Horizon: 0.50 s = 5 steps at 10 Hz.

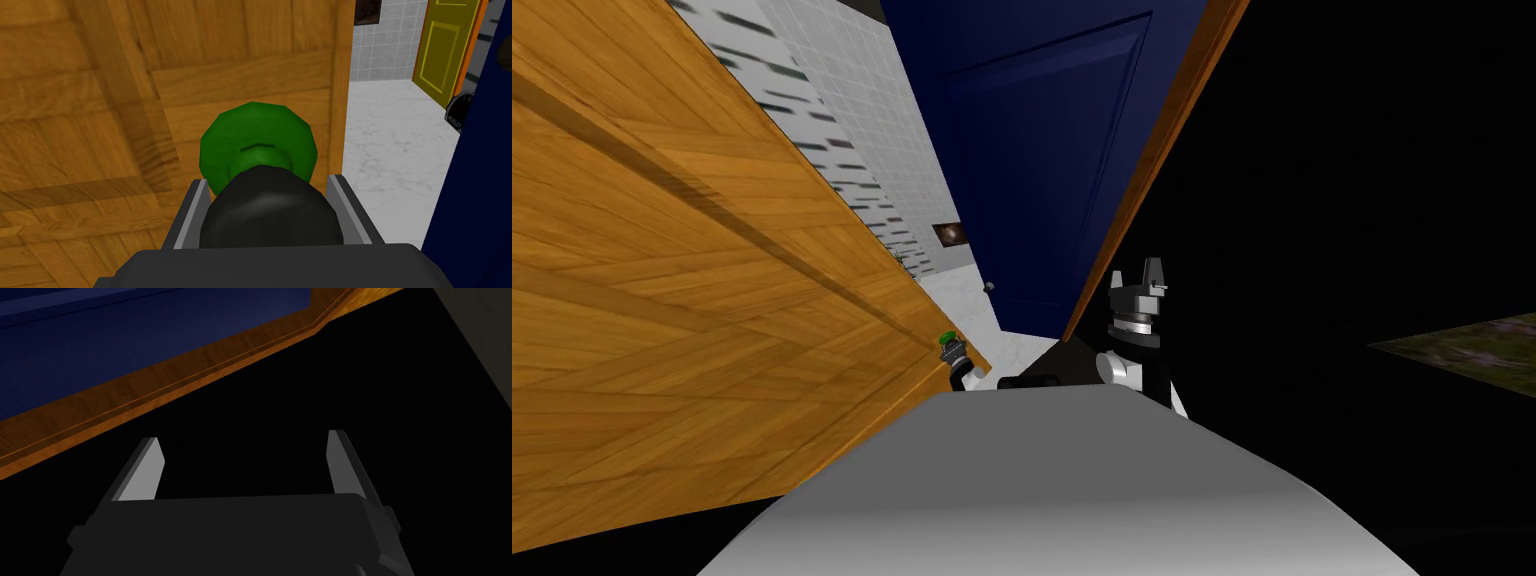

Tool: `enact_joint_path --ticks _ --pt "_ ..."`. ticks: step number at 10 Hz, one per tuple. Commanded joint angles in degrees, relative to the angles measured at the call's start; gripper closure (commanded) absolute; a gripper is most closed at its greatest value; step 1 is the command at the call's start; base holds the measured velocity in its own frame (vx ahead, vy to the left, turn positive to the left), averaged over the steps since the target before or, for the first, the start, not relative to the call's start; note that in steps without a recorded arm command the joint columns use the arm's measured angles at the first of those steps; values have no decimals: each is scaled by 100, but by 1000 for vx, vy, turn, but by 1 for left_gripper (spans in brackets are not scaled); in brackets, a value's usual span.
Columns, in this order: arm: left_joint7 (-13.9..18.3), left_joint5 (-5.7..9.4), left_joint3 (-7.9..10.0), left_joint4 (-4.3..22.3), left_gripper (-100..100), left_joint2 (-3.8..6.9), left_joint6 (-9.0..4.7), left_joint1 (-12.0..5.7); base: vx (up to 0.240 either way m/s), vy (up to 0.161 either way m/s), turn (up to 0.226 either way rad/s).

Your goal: Push the door open

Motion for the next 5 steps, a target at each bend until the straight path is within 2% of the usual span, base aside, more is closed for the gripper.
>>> enact_joint_path --ticks 1,5 --pt "-100 88 166 -74 100 12 -78 18 109 57 0" --pt "-240 287 473 -18 100 -45 -191 -73 112 72 -8"
